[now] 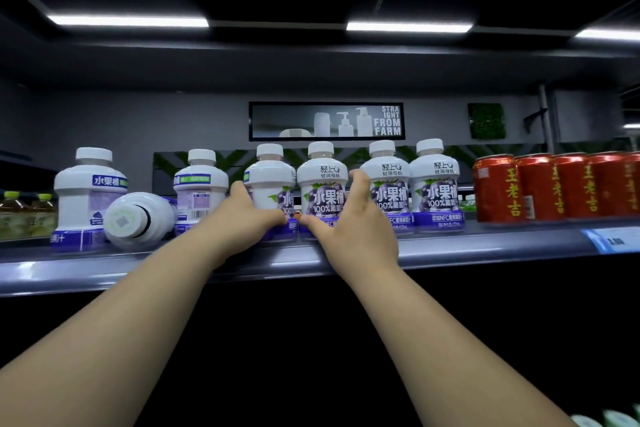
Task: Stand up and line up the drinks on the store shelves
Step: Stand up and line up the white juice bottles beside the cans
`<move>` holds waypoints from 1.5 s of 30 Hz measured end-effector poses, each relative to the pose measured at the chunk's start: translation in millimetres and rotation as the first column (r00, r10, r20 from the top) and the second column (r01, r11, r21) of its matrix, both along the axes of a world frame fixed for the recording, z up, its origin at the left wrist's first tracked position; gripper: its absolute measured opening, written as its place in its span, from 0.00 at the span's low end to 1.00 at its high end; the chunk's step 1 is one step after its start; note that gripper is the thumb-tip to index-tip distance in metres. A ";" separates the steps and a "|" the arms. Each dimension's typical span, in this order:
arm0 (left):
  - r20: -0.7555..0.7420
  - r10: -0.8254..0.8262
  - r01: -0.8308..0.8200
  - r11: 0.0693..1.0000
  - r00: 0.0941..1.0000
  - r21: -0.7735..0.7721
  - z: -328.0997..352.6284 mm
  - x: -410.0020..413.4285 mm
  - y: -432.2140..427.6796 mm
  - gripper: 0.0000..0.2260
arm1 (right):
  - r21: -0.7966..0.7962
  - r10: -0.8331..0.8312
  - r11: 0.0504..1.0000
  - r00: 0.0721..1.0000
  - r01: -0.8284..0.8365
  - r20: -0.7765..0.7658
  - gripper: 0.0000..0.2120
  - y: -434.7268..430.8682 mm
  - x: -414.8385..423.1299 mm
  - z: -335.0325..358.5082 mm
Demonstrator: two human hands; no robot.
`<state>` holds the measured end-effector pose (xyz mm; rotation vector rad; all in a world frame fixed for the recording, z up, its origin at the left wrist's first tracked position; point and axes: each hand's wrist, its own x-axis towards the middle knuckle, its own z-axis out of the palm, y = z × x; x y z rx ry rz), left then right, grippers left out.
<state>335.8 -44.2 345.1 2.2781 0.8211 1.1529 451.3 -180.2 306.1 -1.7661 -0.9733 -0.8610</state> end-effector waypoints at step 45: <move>-0.064 0.193 -0.149 0.893 0.979 0.425 -20.0 3.3 -3.3 0.29 | 0.017 -0.190 0.982 0.981 0.189 0.039 0.34 -31.6 10.4 -9.3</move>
